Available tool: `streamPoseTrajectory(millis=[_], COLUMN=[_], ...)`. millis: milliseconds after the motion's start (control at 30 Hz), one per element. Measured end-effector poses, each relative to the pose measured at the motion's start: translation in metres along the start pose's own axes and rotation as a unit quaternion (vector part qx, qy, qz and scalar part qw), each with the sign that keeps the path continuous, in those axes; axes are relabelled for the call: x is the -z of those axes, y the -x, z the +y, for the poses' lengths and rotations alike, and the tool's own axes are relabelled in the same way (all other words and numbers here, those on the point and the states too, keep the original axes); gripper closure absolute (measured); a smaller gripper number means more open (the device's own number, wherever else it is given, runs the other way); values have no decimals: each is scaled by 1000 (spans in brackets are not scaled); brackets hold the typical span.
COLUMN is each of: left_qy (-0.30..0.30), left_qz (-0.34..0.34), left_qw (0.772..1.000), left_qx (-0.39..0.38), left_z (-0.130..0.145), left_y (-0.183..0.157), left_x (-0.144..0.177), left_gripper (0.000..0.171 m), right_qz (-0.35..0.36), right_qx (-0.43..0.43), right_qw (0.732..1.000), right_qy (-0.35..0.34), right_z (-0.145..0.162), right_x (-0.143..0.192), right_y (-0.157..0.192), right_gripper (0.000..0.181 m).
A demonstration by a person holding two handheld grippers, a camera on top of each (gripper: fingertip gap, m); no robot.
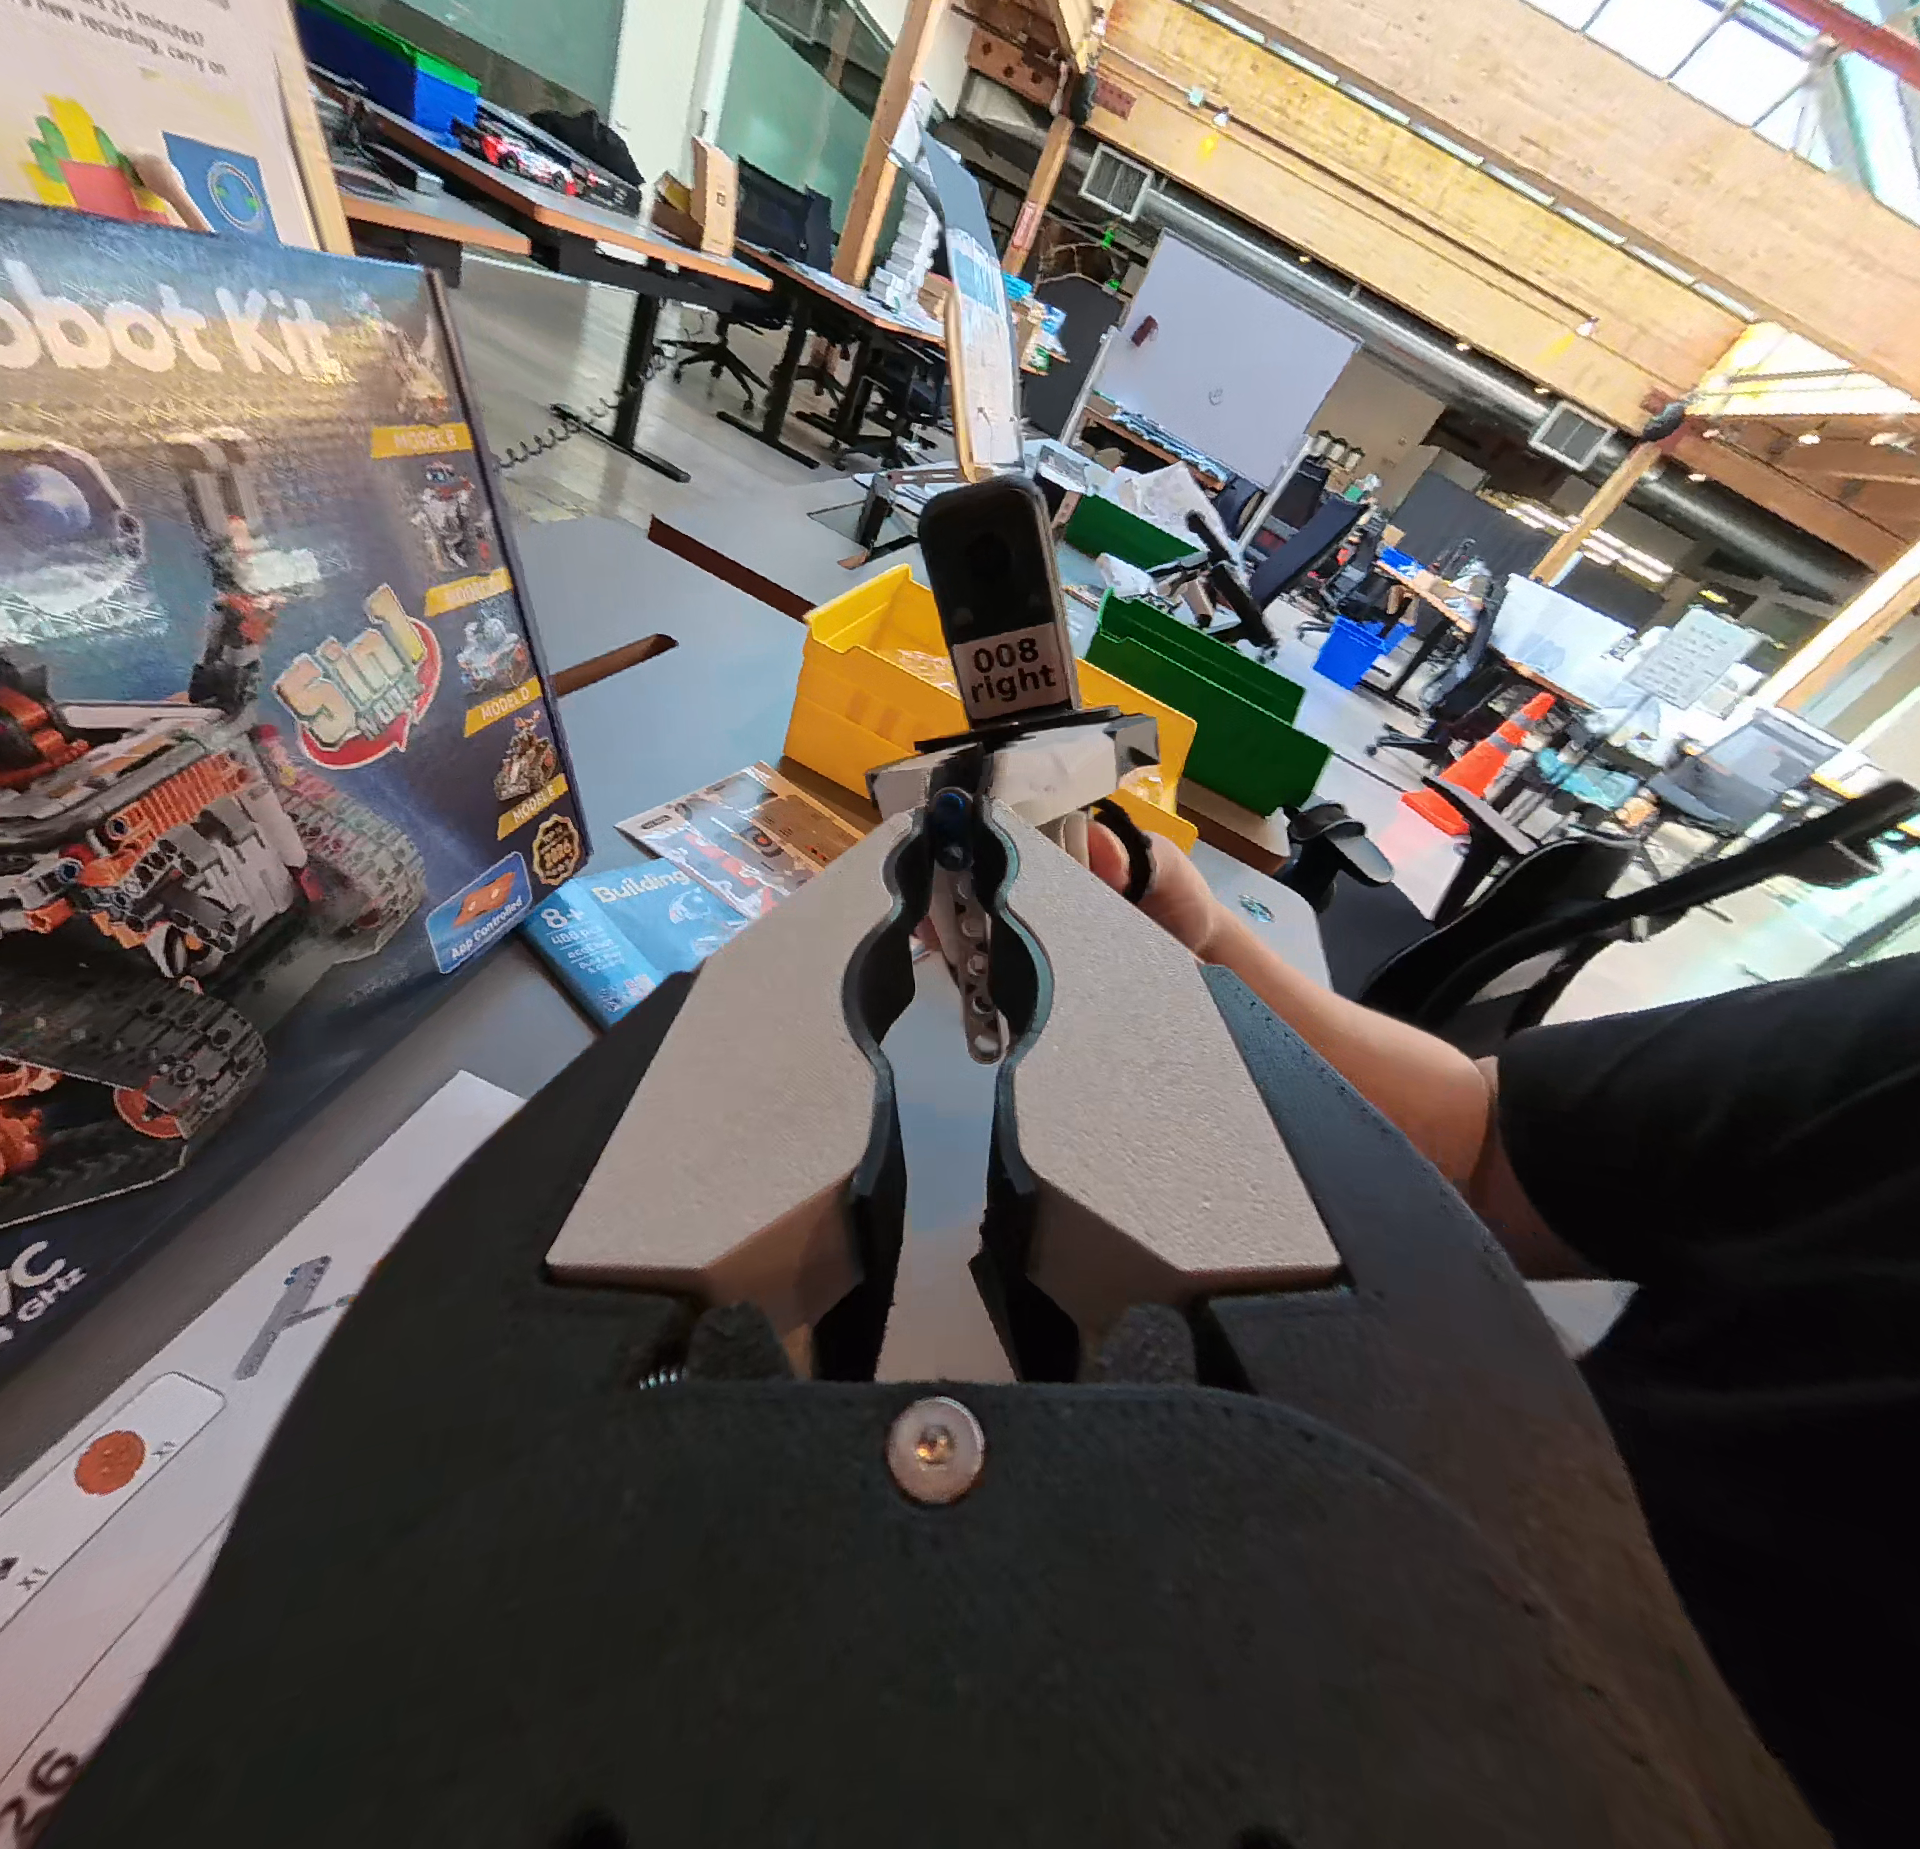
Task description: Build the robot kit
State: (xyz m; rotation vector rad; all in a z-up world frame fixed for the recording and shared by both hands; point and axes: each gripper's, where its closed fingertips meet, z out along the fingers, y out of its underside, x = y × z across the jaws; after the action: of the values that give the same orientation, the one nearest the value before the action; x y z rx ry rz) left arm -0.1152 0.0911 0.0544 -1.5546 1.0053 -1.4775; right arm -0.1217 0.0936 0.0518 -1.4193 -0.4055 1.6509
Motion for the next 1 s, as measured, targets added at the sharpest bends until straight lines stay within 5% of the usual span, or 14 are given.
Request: streamPoseTrajectory(millis=[300,600,1000], left_qy=[-14,-39,-24], left_qz=[-71,87,30], left_qw=[997,989,996], left_qx=[-41,115,85], left_z=[-2,-1,7], left_y=[13,-2,11], left_x=[-4,-3,-12], left_gripper=[165,166,166], right_qz=[84,-13,50], right_qx=[74,1,35], right_qw=[993,1000,996], right_qy=[-26,5,64], right_z=[-7,0,16], right_x=[1,4,1], right_y=[-14,2,-13], right_gripper=[176,176,176])
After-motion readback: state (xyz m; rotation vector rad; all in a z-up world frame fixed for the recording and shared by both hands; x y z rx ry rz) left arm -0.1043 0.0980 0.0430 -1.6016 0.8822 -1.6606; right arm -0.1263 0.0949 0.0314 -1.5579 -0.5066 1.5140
